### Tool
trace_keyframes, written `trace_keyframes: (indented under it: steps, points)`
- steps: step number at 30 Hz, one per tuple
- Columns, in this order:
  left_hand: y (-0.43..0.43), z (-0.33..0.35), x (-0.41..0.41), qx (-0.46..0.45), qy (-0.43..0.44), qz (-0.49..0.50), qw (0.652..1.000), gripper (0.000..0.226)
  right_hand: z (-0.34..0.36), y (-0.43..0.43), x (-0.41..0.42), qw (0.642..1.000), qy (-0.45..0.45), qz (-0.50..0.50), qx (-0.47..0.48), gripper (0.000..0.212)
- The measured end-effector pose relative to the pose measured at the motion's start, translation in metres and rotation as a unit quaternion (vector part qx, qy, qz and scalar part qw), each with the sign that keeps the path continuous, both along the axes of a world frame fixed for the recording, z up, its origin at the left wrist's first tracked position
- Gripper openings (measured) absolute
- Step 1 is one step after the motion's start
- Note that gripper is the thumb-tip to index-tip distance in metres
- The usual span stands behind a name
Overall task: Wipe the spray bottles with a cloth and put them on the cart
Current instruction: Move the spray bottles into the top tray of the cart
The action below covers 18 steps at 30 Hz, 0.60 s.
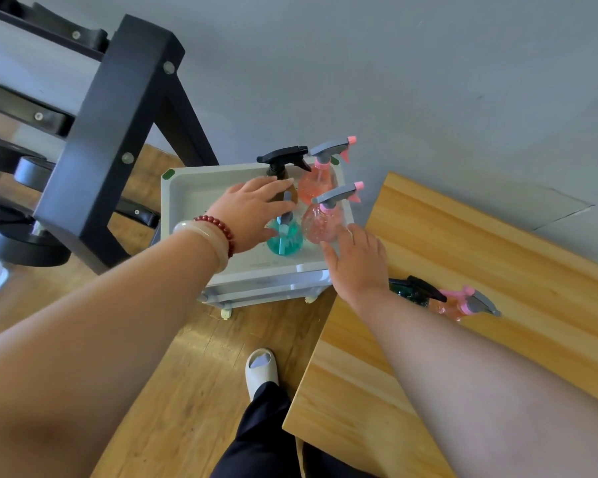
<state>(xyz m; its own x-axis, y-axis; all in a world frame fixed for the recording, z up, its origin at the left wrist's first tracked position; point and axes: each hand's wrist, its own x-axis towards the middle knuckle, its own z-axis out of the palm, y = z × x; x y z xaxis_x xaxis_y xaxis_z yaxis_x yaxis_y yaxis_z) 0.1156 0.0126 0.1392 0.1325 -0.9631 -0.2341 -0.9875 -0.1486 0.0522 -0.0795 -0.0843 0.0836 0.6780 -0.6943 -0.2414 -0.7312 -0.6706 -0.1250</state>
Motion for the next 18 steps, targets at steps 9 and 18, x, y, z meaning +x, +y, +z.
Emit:
trace_keyframes:
  steps: [9,18]
  points:
    - [-0.001,-0.003,-0.01,-0.015,0.156,0.211,0.965,0.026,0.014,-0.007,0.012,0.974,-0.198,0.019,-0.111,0.04]
    - [0.006,-0.011,-0.018,-0.076,0.25,0.292,0.92,0.028,0.027,-0.001,0.043,0.982,-0.152,0.113,0.002,0.05]
